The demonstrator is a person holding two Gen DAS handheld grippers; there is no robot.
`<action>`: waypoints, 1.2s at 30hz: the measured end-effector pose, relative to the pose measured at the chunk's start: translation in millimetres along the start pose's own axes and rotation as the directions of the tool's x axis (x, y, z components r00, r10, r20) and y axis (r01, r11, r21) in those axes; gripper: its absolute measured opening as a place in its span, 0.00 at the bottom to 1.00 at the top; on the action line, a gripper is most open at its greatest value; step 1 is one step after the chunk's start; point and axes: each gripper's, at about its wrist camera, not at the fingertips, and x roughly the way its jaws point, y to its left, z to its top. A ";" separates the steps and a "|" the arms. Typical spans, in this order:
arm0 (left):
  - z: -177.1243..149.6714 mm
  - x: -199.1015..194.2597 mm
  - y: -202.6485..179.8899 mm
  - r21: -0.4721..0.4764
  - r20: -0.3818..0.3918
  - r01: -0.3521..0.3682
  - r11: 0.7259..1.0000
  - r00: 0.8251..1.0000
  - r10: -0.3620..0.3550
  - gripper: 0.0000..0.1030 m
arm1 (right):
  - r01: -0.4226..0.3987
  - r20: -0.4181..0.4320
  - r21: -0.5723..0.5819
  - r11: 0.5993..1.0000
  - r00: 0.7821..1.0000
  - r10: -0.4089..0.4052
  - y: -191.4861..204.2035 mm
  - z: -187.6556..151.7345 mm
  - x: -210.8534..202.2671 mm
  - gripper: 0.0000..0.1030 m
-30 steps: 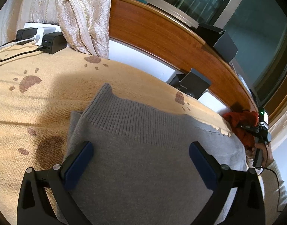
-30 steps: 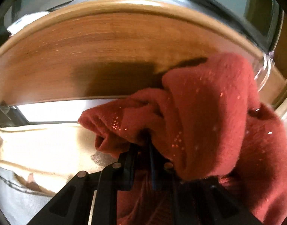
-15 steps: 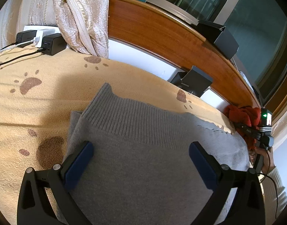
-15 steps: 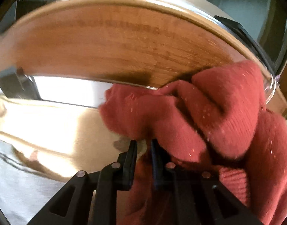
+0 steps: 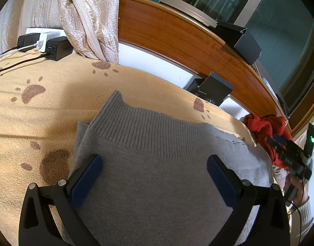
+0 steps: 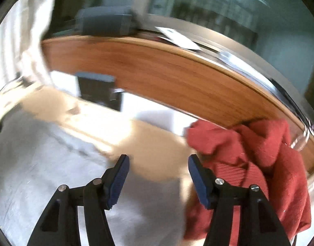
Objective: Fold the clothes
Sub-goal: 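Set the red sweater onto the grey cloth by the headboard, open right gripper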
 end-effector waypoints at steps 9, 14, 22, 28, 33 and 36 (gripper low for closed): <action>-1.2 0.9 -1.8 0.003 -0.002 -0.013 1.000 1.000 0.013 1.00 | -0.098 -0.137 -0.024 0.995 0.986 0.094 28.7 -32.0 30.3 0.60; -1.8 3.3 -5.5 0.022 -0.010 -0.050 0.999 0.999 0.050 1.00 | -0.073 -0.170 0.018 0.997 0.983 0.075 14.5 -40.5 40.8 0.68; -1.8 2.2 -3.8 0.017 -0.009 -0.036 0.999 0.999 0.037 1.00 | -0.082 -0.195 0.099 0.992 0.976 0.100 -6.0 -42.5 44.8 0.81; -1.7 2.3 -5.0 0.019 -0.010 -0.038 0.999 0.999 0.038 1.00 | -0.132 -0.116 0.092 0.987 0.983 0.142 -1.7 -52.0 -14.1 0.81; -1.8 1.8 -4.4 0.016 -0.008 -0.033 0.999 0.999 0.033 1.00 | -0.236 -0.088 0.204 0.950 0.962 0.258 -17.6 -93.6 -51.8 0.81; -1.8 1.1 -2.6 0.008 -0.005 -0.021 1.000 1.000 0.021 1.00 | -0.250 -0.092 0.262 0.932 0.955 0.282 -27.6 -124.2 -71.0 0.81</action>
